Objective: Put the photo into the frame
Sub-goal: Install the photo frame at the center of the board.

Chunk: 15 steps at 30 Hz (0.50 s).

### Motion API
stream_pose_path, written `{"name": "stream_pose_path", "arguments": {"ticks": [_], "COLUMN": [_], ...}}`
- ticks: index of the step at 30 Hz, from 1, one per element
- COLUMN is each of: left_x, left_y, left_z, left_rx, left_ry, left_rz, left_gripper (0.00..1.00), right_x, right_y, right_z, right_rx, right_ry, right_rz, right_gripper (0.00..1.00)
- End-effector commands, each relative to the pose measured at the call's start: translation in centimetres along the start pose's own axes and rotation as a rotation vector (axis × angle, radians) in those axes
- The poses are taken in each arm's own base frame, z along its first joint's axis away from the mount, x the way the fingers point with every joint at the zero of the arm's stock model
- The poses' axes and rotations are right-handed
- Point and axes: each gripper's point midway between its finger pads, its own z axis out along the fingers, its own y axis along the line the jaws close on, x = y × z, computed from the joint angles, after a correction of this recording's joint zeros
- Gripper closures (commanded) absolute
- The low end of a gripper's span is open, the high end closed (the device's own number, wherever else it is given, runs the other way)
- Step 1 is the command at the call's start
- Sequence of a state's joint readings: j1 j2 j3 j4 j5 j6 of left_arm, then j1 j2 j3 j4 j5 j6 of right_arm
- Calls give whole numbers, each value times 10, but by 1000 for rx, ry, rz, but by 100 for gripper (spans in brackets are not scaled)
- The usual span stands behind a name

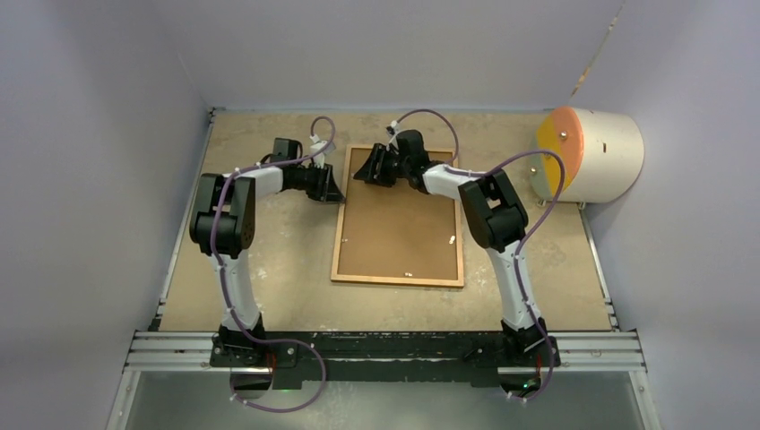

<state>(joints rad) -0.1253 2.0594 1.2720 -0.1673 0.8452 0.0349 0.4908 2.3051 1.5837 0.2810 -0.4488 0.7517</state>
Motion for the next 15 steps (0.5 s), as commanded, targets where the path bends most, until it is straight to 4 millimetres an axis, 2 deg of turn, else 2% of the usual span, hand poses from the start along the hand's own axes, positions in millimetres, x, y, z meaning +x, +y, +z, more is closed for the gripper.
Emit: {"name": "stream_pose_path", "arguments": {"ticks": [1, 8, 15], "left_x": [-5, 4, 8], "left_y": [0, -1, -2], "left_z": [4, 5, 3], "left_rx": [11, 18, 19], "left_ry": [-12, -2, 7], "left_rz": [23, 22, 22], "left_gripper": [77, 80, 81], "right_x": [-14, -23, -15], "right_y": [13, 10, 9], "right_z": [6, 22, 29], "right_rx": [-22, -36, -54], "right_ry": [-24, -40, -18], "right_rz": [-17, 3, 18], "right_gripper": [50, 52, 53]}}
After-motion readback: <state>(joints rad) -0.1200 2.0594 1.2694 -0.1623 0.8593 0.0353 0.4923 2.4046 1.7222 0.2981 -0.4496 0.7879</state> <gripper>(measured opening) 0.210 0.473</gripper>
